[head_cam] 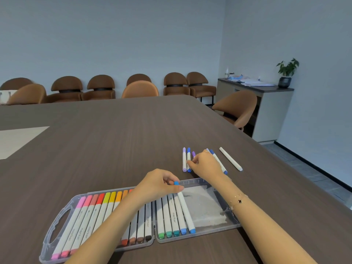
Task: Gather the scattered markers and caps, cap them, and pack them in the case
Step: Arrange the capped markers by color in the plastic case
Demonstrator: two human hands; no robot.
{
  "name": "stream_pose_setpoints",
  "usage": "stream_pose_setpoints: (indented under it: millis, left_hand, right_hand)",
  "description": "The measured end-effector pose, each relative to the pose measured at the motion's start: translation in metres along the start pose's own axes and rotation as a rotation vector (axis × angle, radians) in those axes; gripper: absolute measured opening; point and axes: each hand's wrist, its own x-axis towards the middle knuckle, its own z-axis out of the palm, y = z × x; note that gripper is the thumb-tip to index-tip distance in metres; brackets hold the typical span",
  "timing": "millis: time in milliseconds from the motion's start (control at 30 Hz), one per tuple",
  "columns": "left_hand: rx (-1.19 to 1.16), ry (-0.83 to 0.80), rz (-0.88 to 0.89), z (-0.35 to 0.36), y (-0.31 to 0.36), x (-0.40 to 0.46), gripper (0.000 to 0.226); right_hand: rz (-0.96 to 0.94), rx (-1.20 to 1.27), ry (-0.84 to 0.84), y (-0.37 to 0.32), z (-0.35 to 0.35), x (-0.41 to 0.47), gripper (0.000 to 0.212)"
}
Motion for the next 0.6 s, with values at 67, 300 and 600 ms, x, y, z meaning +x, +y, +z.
stream_pose_setpoints:
  millis: [67, 300, 600]
  left_hand:
    - [0.013, 0.006, 0.022, 0.001, -0.001, 0.0, 0.02]
    - [0.105, 0.061, 0.128, 0.009, -0.003, 0.002, 0.024]
    - [0.246, 0.065, 0.158, 0.014, -0.005, 0.003, 0.03]
  right_hand:
    - [-0.024, -0.008, 0.019, -0.002, 0.0, -0.002, 0.023]
    - [-0.084, -0.057, -0.056, -0.005, -0.002, -0.001, 0.022]
    - [0.102, -0.105, -0.166, -0.008, -0.003, 0.009, 0.048]
